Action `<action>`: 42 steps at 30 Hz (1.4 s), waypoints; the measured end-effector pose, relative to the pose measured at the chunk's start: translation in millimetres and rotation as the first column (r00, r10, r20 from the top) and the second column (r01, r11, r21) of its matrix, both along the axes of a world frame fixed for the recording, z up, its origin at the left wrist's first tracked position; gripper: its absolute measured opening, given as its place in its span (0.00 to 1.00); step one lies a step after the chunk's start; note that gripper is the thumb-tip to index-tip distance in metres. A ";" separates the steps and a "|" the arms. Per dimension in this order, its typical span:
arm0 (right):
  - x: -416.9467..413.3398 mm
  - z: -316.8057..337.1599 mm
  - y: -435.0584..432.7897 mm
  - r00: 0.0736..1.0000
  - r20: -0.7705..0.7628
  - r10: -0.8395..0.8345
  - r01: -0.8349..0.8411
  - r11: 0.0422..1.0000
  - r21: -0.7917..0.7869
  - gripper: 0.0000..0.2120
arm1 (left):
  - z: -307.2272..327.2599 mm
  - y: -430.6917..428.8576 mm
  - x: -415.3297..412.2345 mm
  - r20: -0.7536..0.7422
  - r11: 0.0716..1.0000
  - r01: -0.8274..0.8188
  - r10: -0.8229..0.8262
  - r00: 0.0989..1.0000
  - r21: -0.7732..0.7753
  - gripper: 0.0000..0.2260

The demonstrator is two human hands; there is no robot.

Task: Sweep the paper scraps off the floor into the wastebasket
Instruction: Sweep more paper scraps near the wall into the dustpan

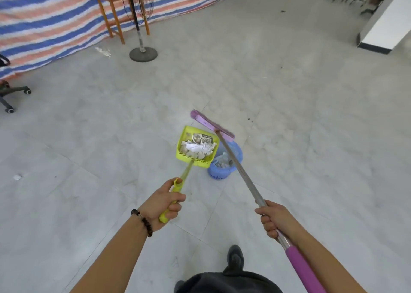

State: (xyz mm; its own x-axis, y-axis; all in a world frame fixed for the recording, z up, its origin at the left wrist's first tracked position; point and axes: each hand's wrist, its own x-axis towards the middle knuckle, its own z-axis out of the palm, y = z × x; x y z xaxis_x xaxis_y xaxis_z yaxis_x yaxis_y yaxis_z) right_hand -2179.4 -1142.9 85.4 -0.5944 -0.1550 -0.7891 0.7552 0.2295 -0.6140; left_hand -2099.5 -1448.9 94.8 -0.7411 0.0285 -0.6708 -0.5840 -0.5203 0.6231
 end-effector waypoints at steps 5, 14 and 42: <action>-8.1 -3.0 30.5 0.997 -0.020 -0.080 0.080 0.997 0.008 0.08 | 5.0 42.0 -35.7 0.156 0.809 0.403 -0.373 0.915 -0.428 0.23; -12.0 -24.7 69.6 0.973 0.017 -0.232 0.231 0.973 0.021 0.07 | -39.9 90.9 -67.6 0.461 0.233 0.688 -0.592 0.661 -0.687 0.25; 4.3 -52.9 83.9 0.798 0.426 -0.426 0.502 0.861 -0.079 0.17 | -82.0 105.9 -45.4 0.501 0.788 0.500 -0.289 0.816 -0.360 0.12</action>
